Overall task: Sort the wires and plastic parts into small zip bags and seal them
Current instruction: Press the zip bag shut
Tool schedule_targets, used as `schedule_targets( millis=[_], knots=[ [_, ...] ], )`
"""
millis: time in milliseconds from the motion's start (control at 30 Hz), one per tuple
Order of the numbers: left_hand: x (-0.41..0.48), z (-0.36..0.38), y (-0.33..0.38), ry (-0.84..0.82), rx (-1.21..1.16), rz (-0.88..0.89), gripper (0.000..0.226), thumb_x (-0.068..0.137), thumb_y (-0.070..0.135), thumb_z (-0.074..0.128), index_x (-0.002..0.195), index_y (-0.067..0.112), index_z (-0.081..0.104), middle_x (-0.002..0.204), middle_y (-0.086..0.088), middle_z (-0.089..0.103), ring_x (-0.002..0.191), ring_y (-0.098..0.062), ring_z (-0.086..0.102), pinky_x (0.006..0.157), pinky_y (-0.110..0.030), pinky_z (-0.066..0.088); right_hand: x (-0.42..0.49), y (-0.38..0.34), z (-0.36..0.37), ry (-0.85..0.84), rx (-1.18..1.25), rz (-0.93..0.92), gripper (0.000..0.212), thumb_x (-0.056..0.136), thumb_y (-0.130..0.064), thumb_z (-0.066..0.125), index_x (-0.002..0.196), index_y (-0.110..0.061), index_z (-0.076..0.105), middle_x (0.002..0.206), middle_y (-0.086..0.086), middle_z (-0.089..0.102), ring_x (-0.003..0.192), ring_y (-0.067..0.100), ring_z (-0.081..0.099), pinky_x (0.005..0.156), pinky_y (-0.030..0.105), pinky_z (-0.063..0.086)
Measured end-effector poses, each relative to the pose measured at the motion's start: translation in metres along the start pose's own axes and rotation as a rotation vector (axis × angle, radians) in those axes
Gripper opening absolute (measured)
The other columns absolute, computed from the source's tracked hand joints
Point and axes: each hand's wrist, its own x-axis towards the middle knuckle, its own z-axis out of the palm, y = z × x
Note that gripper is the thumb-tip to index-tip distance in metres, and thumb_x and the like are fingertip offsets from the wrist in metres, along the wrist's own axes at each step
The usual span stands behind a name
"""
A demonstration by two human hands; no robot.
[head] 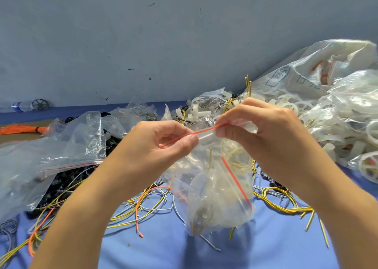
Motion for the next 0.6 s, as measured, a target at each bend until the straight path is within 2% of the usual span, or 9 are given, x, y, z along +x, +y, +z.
schedule_targets(
  millis=[200, 333, 467, 533, 600],
  knots=[
    [-0.001, -0.001, 0.001, 0.024, -0.014, 0.007, 0.015, 0.083, 0.040, 0.065, 0.085, 0.027, 0.072, 0.076, 0.015, 0.071, 0.069, 0.004, 0.062, 0.063, -0.003, 0.042, -0.001, 0.000, 0.000, 0.035, 0.167, 0.085, 0.014, 0.085, -0.029, 0.073, 0.096, -0.037, 0.070, 0.086, -0.022, 0.068, 0.084, -0.004, 0.063, 0.073, 0.006, 0.040],
    [-0.001, 0.002, 0.002, 0.006, 0.061, 0.010, 0.014, 0.086, 0.043, 0.064, 0.089, 0.032, 0.072, 0.079, 0.011, 0.072, 0.069, -0.004, 0.063, 0.064, -0.014, 0.046, -0.002, 0.001, 0.004, 0.041, 0.277, 0.141, 0.028, 0.083, -0.025, 0.074, 0.102, -0.043, 0.064, 0.086, -0.021, 0.069, 0.084, 0.000, 0.065, 0.074, 0.008, 0.042],
    [0.000, 0.006, 0.003, 0.018, 0.078, 0.058, 0.017, 0.086, 0.048, 0.065, 0.086, 0.031, 0.069, 0.065, 0.015, 0.062, 0.057, 0.001, 0.052, 0.054, -0.009, 0.037, -0.002, 0.000, 0.010, 0.059, 0.314, 0.138, 0.035, 0.083, -0.026, 0.075, 0.109, -0.045, 0.061, 0.085, -0.018, 0.069, 0.086, 0.005, 0.065, 0.075, 0.011, 0.043],
    [0.001, 0.005, 0.003, 0.067, 0.075, 0.072, 0.016, 0.084, 0.045, 0.065, 0.083, 0.029, 0.068, 0.062, 0.017, 0.059, 0.054, 0.002, 0.050, 0.053, -0.008, 0.036, -0.003, 0.002, 0.011, 0.063, 0.364, 0.171, 0.033, 0.083, -0.030, 0.075, 0.112, -0.040, 0.063, 0.085, -0.012, 0.070, 0.083, 0.006, 0.064, 0.073, 0.012, 0.043],
    [0.001, 0.002, 0.002, 0.115, 0.064, 0.080, 0.013, 0.087, 0.040, 0.068, 0.081, 0.028, 0.068, 0.063, 0.018, 0.060, 0.057, 0.003, 0.051, 0.054, -0.007, 0.037, -0.004, 0.005, 0.012, 0.044, 0.455, 0.216, 0.018, 0.083, -0.026, 0.074, 0.100, -0.029, 0.070, 0.080, -0.009, 0.072, 0.076, 0.005, 0.066, 0.068, 0.011, 0.045]
  ],
)
